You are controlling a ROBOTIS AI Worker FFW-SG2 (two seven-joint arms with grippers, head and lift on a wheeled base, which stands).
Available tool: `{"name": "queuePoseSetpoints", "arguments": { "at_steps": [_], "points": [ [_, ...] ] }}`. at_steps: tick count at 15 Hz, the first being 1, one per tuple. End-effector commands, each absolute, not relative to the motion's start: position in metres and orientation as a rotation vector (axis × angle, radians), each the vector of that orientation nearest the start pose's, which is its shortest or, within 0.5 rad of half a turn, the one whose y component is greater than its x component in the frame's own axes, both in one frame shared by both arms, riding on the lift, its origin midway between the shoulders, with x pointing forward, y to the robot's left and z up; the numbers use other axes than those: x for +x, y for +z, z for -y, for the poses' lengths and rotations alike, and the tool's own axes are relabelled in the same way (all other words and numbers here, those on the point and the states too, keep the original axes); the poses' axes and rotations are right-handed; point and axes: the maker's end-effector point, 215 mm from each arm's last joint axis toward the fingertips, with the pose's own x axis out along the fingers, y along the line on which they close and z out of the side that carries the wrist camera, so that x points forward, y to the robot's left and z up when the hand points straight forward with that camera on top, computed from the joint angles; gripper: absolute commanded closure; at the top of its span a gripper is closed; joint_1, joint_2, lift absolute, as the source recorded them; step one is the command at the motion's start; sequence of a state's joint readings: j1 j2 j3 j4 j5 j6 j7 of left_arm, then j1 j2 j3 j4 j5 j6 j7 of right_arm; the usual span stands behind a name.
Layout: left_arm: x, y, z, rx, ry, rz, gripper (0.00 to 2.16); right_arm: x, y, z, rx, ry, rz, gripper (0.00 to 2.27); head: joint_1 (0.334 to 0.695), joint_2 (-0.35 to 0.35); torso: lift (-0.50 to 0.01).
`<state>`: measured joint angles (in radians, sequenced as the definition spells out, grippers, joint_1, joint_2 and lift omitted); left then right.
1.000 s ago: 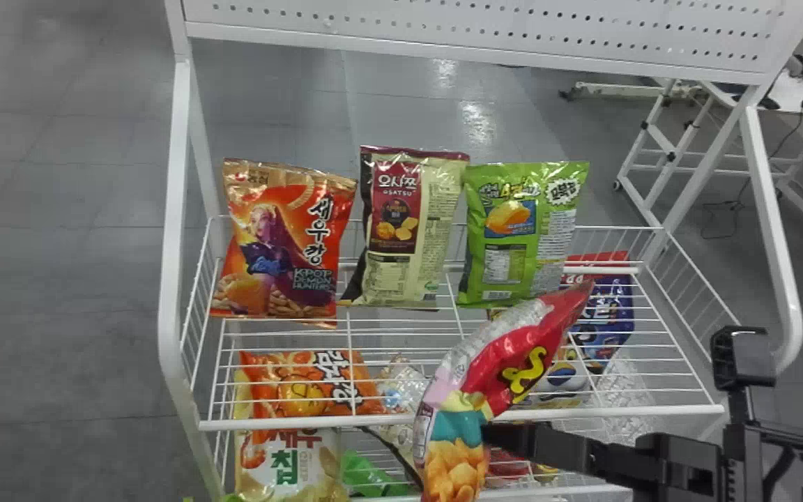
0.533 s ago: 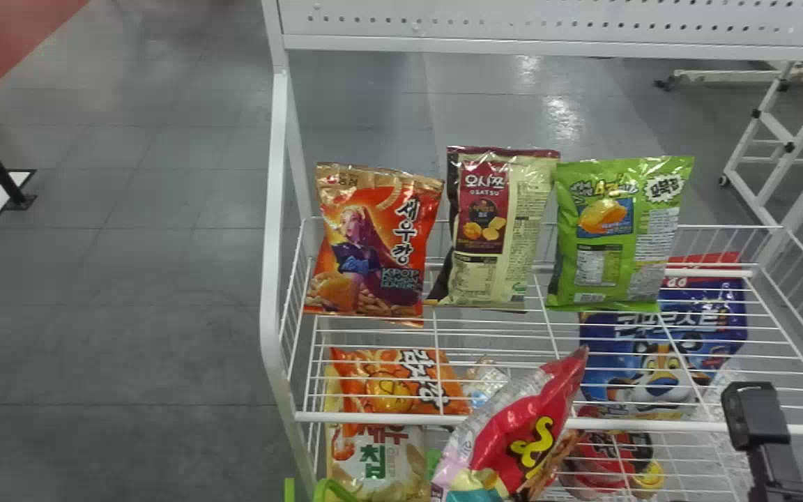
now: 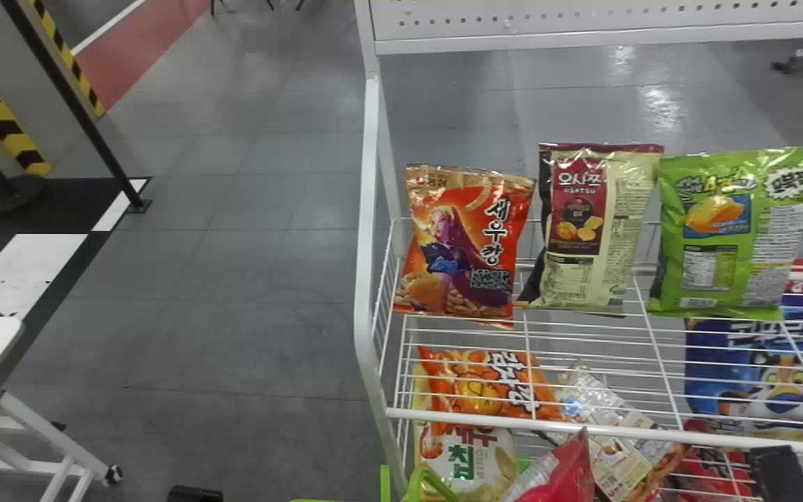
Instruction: Hold basket handle with left hand then pick Jagalchi snack with right hand and place into basket
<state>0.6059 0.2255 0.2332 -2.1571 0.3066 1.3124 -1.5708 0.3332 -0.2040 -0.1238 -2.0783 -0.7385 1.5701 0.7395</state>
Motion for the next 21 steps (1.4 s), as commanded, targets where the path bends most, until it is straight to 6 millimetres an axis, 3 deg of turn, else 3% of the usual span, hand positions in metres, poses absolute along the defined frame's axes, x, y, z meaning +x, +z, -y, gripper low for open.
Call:
{"name": "queuePoseSetpoints", "arguments": {
  "at_steps": [1,2,3,4,8,10,12,14,16,21],
  "points": [
    [0.157,-0.381,-0.121,-1.026,-1.275,-0.966,2.15,0.222,-0.436,0.051,0.814,1.025,-1.219,1.65,0.695,0.201,-0.008],
    [0.157,-0.381,-0.121,-1.026,-1.275,-0.966,2.15,0.218,-0.442,0.049,0.792,1.020,-1.237,1.12,0.695,0.216,-0.008],
    [0.158,-0.381,-0.121,-1.026,-1.276,-0.964,2.15,0.214,-0.449,0.046,0.753,1.013,-1.256,0.25,0.695,0.227,-0.008],
    [0.157,-0.382,-0.121,-1.027,-1.274,-0.967,2.15,0.209,-0.455,0.042,0.718,1.013,-1.274,0.00,0.695,0.248,-0.008],
    [0.157,-0.384,-0.122,-1.036,-1.269,-0.968,2.15,0.209,-0.464,0.051,0.654,0.968,-1.277,0.06,0.695,0.280,-0.008],
    [0.157,-0.385,-0.122,-1.037,-1.268,-0.966,2.15,0.176,-0.482,0.056,0.645,0.912,-1.333,0.06,0.695,0.268,-0.008],
    [0.158,-0.385,-0.122,-1.036,-1.269,-0.965,2.15,0.217,-0.491,0.064,0.490,0.826,-1.098,0.08,0.695,0.267,-0.008],
    [0.160,-0.385,-0.122,-1.041,-1.268,-0.965,2.15,0.254,-0.483,0.072,0.391,0.754,-0.881,0.10,0.695,0.231,-0.008],
    [0.159,-0.389,-0.122,-1.049,-1.263,-0.970,2.15,0.290,-0.462,0.083,0.283,0.672,-0.680,0.11,0.695,0.159,-0.008],
    [0.161,-0.397,-0.125,-1.058,-1.253,-0.970,2.15,0.341,-0.402,0.108,0.200,0.540,-0.338,0.12,0.695,0.077,-0.008]
  ]
}}
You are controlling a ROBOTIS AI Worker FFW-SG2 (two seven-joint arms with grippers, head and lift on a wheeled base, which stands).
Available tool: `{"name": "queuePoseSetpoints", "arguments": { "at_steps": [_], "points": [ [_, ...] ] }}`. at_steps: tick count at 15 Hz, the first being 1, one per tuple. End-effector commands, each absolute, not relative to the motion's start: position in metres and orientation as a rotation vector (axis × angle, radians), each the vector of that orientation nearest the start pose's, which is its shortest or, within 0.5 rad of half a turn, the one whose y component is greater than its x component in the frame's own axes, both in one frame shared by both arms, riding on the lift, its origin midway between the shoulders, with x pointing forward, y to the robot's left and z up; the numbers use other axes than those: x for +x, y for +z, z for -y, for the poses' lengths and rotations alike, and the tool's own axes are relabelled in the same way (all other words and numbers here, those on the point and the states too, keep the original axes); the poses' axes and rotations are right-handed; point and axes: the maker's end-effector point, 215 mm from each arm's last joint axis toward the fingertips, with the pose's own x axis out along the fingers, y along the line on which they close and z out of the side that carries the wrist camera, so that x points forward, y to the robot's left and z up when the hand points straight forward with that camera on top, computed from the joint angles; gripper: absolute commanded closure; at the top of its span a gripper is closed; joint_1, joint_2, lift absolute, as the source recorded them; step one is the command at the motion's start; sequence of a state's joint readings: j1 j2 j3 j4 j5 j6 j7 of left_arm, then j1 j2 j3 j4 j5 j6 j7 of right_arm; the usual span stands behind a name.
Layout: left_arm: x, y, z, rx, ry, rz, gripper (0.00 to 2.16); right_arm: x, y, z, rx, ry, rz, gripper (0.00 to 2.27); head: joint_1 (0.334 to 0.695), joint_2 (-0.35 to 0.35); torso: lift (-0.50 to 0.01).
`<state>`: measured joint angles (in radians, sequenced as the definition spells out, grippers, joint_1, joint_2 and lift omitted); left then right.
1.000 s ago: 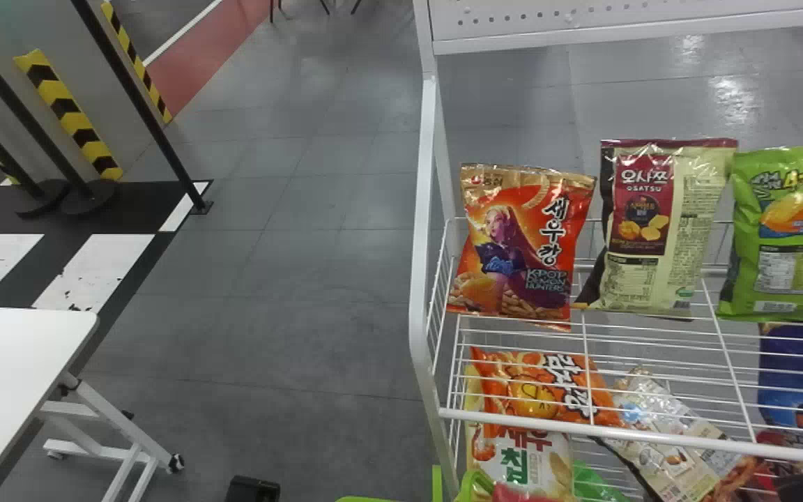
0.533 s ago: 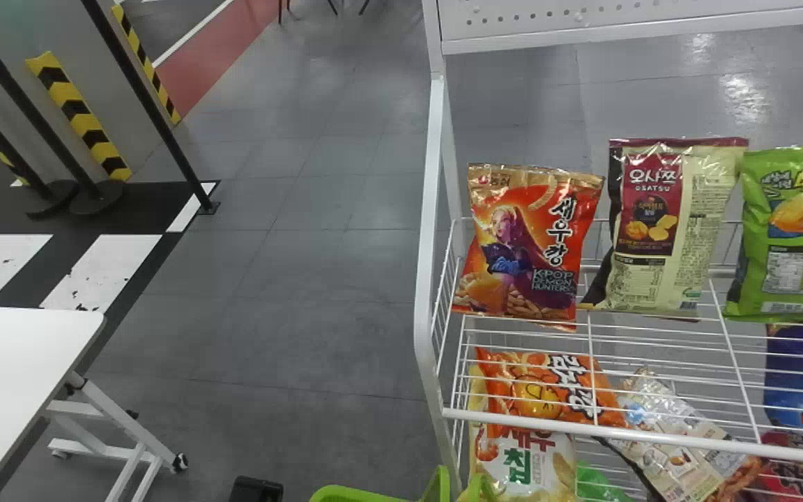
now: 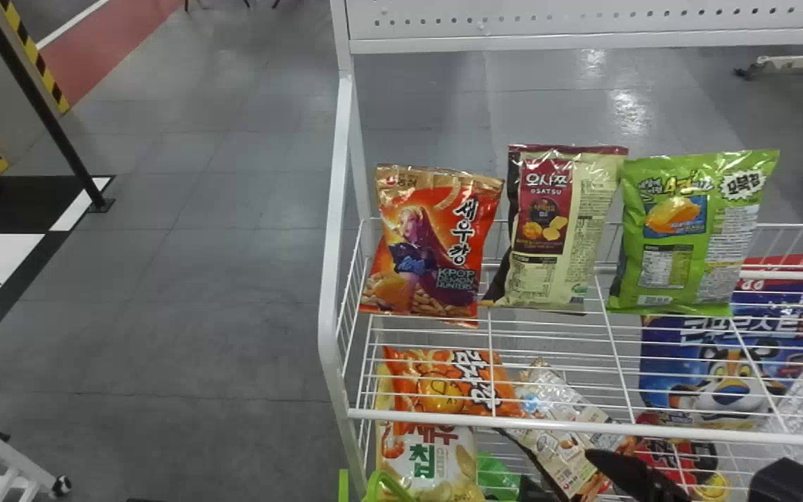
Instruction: Hold basket handle with left hand then pick Jagalchi snack with right hand and place into basket
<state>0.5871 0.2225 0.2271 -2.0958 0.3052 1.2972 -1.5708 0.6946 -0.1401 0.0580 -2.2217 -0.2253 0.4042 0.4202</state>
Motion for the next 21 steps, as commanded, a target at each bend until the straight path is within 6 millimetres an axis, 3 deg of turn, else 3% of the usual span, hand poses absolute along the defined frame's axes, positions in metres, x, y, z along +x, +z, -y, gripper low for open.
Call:
{"name": "queuePoseSetpoints", "arguments": {
  "at_steps": [1,4,10,14,21],
  "points": [
    [0.163,-0.398,-0.126,-1.052,-1.253,-0.963,2.15,0.346,-0.398,0.117,0.187,0.507,-0.294,0.12,0.695,0.064,-0.008],
    [0.164,-0.400,-0.128,-1.057,-1.249,-0.962,2.15,0.355,-0.379,0.149,0.088,0.363,-0.146,0.12,0.695,0.000,-0.008],
    [0.167,-0.400,-0.130,-1.059,-1.252,-0.956,2.15,0.340,-0.380,0.191,0.090,0.215,-0.081,0.12,0.695,-0.108,-0.008],
    [0.169,-0.401,-0.132,-1.065,-1.250,-0.957,2.15,0.332,-0.376,0.196,0.074,0.217,-0.061,0.12,0.695,-0.153,-0.008],
    [0.168,-0.398,-0.133,-1.087,-1.247,-0.945,2.15,0.331,-0.372,0.189,0.080,0.244,-0.049,0.12,0.695,-0.142,-0.008]
  ]
}}
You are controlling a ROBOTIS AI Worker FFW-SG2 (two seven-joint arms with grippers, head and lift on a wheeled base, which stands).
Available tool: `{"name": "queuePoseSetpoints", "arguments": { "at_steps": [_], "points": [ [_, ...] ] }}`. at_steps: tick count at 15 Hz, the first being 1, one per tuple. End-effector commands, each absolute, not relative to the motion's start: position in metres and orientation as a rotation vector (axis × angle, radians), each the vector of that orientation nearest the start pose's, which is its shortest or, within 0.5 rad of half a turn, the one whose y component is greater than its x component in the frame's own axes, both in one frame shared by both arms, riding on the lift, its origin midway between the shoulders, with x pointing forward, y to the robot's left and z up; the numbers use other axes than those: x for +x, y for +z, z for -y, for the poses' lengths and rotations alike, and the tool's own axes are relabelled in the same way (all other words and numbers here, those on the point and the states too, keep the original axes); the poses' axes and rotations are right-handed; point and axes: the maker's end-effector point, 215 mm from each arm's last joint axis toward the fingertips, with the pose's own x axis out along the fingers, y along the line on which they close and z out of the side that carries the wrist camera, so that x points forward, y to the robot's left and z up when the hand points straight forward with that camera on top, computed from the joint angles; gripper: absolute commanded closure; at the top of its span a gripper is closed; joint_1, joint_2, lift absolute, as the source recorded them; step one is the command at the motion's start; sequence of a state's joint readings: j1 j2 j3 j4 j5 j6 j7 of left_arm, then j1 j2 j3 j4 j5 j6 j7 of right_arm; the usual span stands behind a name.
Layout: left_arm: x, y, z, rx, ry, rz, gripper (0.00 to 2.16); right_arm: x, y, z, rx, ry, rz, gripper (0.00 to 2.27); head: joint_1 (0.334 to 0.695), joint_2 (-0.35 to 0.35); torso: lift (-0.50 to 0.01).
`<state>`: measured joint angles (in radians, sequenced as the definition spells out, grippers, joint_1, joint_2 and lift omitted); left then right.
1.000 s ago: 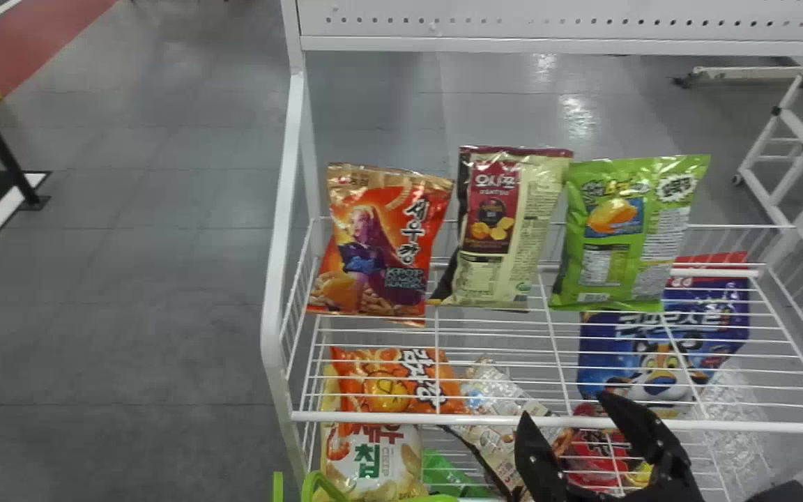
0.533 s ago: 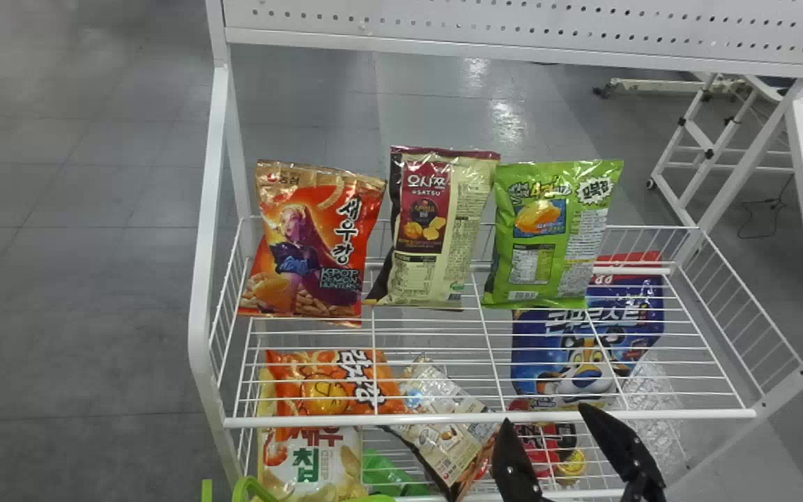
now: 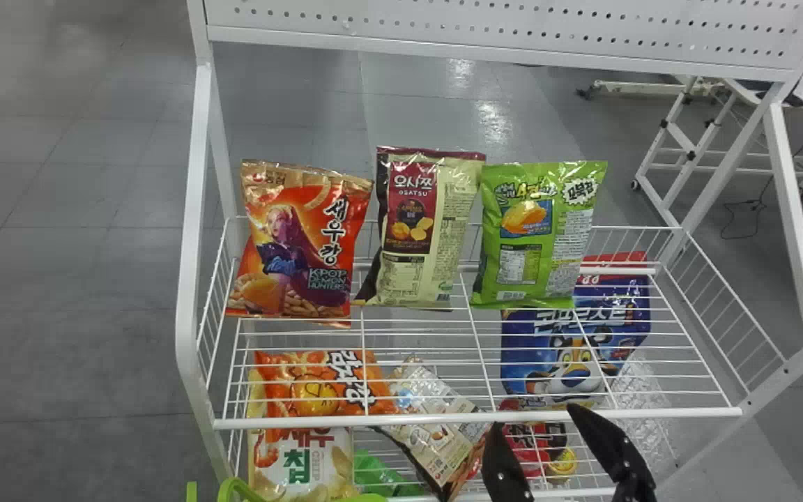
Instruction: Hold basket handle with left hand then pick Jagalchi snack with right hand and place into basket
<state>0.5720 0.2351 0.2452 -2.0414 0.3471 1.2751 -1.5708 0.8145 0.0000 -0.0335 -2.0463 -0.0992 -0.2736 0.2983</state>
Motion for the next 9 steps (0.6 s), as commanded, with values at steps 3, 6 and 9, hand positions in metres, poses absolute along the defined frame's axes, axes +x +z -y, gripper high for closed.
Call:
{"name": "queuePoseSetpoints", "arguments": {
  "at_steps": [3,6,9],
  "points": [
    [0.163,-0.398,-0.132,-1.095,-1.244,-0.951,2.15,0.330,-0.360,0.185,0.086,0.266,-0.008,0.12,0.695,-0.136,-0.008],
    [0.159,-0.398,-0.130,-1.095,-1.242,-0.954,2.15,0.325,-0.352,0.187,0.082,0.262,0.022,0.12,0.695,-0.136,-0.008],
    [0.157,-0.399,-0.129,-1.091,-1.242,-0.959,2.15,0.324,-0.350,0.188,0.082,0.260,0.035,0.12,0.695,-0.145,-0.008]
  ]
}}
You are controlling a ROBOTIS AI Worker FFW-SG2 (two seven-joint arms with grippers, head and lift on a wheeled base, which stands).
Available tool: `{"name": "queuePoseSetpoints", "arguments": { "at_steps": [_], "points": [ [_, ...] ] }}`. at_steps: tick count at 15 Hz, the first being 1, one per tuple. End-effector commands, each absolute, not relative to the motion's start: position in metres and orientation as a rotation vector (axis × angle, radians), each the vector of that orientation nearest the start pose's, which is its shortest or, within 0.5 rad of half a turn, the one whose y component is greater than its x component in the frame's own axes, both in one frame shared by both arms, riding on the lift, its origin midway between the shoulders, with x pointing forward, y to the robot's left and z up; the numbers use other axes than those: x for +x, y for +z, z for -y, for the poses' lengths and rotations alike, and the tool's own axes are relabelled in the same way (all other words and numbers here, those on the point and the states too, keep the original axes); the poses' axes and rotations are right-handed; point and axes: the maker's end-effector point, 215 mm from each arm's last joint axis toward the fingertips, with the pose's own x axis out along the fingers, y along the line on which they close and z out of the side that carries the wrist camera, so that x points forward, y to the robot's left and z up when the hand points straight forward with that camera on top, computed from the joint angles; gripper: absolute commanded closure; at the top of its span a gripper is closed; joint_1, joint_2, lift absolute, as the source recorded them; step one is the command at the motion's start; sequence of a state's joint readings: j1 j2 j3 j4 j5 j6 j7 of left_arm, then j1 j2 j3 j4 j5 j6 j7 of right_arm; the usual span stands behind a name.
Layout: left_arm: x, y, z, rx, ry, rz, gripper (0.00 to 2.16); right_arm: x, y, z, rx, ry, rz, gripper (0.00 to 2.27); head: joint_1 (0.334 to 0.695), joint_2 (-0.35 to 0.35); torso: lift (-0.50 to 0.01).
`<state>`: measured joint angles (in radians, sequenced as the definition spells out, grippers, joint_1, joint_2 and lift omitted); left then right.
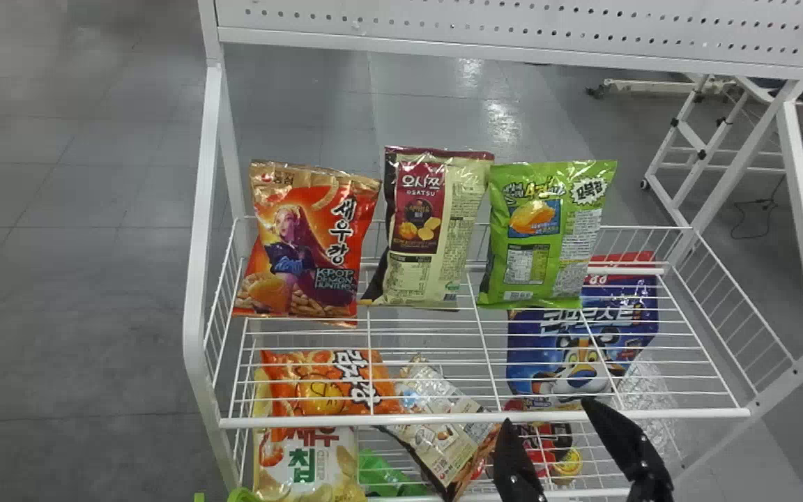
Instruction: Hold basket handle with left hand then pick Jagalchi snack with right hand and place into basket
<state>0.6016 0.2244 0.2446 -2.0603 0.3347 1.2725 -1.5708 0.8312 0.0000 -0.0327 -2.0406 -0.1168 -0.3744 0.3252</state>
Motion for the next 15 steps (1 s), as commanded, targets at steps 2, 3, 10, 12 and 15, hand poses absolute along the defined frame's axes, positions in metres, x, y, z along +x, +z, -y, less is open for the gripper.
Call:
{"name": "queuePoseSetpoints", "arguments": {
  "at_steps": [2,3,10,12,15],
  "points": [
    [0.156,-0.398,-0.128,-1.086,-1.245,-0.955,2.15,0.323,-0.346,0.189,0.102,0.260,0.045,0.12,0.695,-0.149,-0.008],
    [0.155,-0.398,-0.129,-1.073,-1.249,-0.942,2.15,0.322,-0.344,0.189,0.102,0.260,0.051,0.12,0.695,-0.151,-0.008],
    [0.155,-0.398,-0.130,-1.073,-1.244,-0.943,2.15,0.319,-0.338,0.187,0.098,0.270,0.073,0.12,0.695,-0.150,-0.008],
    [0.155,-0.398,-0.130,-1.071,-1.245,-0.941,2.15,0.318,-0.338,0.187,0.099,0.271,0.075,0.12,0.695,-0.150,-0.008],
    [0.155,-0.398,-0.131,-1.070,-1.243,-0.943,2.15,0.318,-0.338,0.184,0.102,0.274,0.075,0.12,0.695,-0.149,-0.008]
  ]
}}
